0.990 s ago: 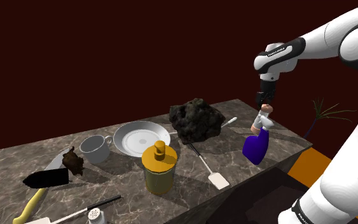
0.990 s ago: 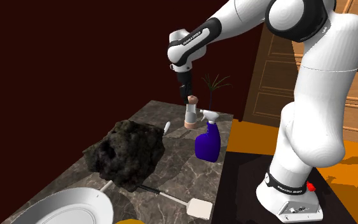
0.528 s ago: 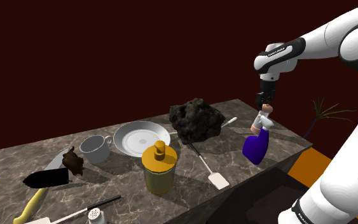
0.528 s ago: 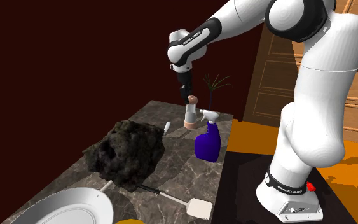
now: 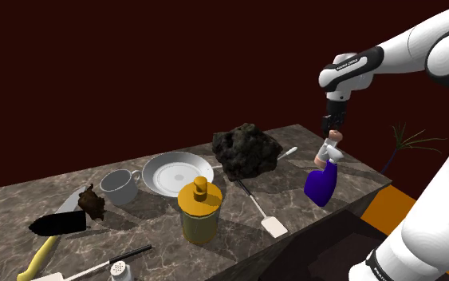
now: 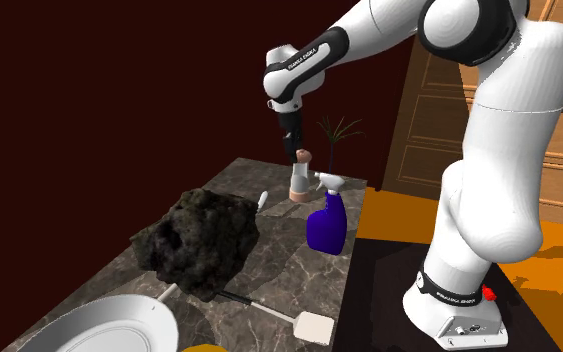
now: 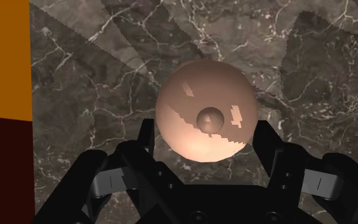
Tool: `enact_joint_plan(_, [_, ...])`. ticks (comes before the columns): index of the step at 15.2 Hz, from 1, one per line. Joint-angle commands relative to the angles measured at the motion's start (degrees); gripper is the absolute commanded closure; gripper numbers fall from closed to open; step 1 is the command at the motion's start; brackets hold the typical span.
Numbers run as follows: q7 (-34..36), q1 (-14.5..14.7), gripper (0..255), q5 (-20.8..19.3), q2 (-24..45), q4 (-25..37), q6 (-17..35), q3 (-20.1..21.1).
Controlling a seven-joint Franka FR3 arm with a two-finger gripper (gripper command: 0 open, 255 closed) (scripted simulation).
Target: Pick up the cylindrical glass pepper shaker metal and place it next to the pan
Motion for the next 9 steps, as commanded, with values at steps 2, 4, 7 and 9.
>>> enact_joint_plan(2, [0.16,0.12,255,-0.39,-0.81,1.1,-1.84,0.0])
enact_joint_plan(4, [0.26,0.2,255,-0.68,-1.43,2.04,-3.32,0.01])
enact_joint_plan(7, [0.37,0.31,255,-1.06,-2.25,3.55,-5.55,0.05])
enact_joint_plan(9, [0.41,0.37,255,-1.27,-2.74,4.62,-7.04,0.08])
